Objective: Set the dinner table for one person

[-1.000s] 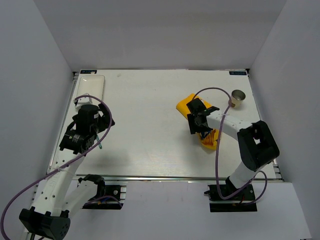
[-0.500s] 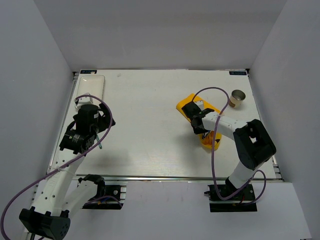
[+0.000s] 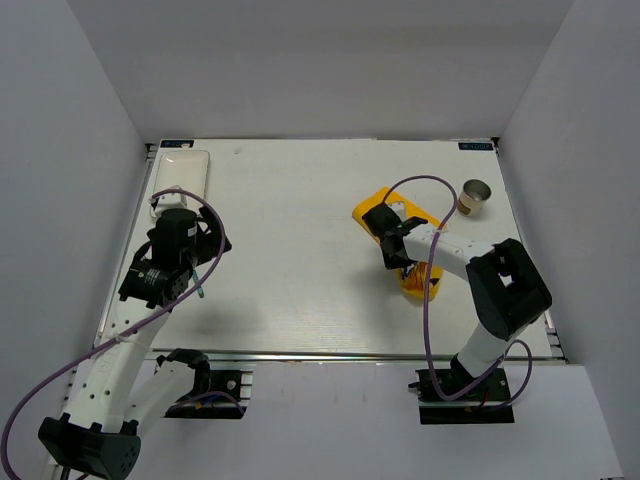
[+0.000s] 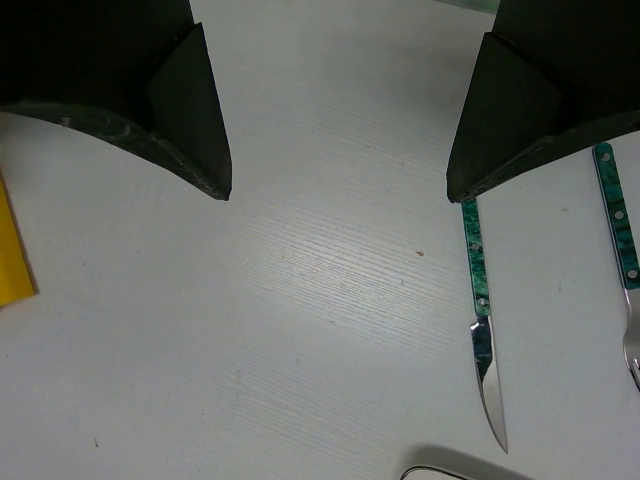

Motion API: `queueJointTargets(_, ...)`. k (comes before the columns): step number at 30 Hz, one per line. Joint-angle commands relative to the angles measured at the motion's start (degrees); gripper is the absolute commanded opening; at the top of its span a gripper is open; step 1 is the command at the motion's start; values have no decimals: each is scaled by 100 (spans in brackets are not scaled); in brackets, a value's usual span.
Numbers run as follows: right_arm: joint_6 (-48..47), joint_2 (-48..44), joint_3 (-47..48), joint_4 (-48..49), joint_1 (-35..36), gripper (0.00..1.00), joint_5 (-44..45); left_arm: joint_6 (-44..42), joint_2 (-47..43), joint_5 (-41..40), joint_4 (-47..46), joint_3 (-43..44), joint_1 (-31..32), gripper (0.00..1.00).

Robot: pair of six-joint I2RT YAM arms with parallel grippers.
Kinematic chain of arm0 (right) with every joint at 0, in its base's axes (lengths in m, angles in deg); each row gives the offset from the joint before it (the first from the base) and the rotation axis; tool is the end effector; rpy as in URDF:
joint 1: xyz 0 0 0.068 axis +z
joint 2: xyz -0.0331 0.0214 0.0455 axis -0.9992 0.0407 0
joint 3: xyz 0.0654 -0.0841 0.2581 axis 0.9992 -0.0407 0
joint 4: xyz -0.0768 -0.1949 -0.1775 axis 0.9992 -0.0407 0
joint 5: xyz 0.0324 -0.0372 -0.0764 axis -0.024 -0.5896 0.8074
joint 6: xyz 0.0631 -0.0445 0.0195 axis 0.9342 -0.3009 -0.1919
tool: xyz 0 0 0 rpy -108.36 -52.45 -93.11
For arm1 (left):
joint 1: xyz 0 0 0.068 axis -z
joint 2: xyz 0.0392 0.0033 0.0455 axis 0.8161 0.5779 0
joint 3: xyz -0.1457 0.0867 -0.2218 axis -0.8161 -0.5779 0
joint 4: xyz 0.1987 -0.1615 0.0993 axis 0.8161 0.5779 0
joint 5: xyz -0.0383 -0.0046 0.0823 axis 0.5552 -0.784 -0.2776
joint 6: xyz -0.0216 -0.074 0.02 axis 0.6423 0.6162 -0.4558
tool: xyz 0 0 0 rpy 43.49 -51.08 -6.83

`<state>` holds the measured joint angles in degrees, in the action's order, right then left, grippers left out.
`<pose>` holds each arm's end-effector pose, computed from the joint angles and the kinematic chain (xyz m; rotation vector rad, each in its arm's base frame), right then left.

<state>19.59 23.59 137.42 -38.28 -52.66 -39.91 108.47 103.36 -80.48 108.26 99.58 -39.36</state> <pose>0.2990 0.1662 0.1500 -0.1734 2.5294 -0.3939 0.2005 -0.0321 0.3125 -0.4421 2.1513 -0.0694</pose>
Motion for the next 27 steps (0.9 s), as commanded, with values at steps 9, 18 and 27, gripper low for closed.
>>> queueJointTargets(9, -462, 302, 1302, 1382, 261, 0, -3749, 254, -153, -482, 112, 205, -22, 98)
queueJointTargets(18, 27, -941, 941, 2016, 103, 0, -3461, 474, -250, -581, 209, 170, -22, 98)
queueJointTargets(27, 2190, -4386, -3690, 2698, 121, 0, -2071, 526, 258, 1404, -756, 39, 102, 98)
